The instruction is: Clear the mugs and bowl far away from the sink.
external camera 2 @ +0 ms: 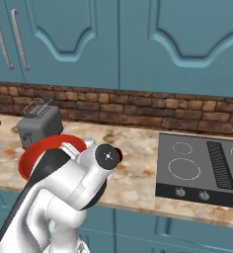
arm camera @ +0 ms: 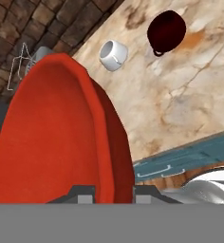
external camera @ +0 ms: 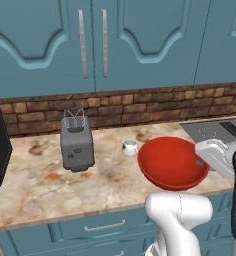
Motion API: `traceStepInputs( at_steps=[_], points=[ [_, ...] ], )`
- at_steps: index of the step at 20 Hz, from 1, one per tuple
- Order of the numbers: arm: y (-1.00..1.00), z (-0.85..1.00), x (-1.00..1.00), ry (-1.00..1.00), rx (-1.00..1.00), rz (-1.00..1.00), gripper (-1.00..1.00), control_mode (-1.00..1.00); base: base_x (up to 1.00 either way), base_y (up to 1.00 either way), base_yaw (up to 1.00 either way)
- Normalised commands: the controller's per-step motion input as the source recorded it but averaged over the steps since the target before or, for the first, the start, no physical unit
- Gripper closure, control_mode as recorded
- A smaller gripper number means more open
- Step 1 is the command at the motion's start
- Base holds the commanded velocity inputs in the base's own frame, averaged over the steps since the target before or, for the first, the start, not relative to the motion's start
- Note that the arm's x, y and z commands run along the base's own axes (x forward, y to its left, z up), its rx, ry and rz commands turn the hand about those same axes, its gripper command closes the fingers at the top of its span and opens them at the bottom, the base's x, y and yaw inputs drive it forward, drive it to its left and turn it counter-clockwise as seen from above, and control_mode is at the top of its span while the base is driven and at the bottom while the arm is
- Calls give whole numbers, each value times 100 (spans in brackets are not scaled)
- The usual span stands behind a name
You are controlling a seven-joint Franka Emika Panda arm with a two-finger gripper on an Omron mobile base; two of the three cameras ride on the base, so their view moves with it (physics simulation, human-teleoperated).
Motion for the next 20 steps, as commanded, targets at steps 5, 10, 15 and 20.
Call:
traceStepInputs(
  at_steps=[5, 10, 15, 20],
  points=[
    [-1, -25, 49, -3, 0, 6, 100, -100, 0, 0, 0],
    [0, -36, 37, -8, 0, 3, 100, -100, 0, 0, 0],
    [0, -36, 33, -2, 0, 0, 100, -100, 0, 0, 0],
    [0, -29, 32, 7, 1, 0, 100, -100, 0, 0, 0]
  ],
)
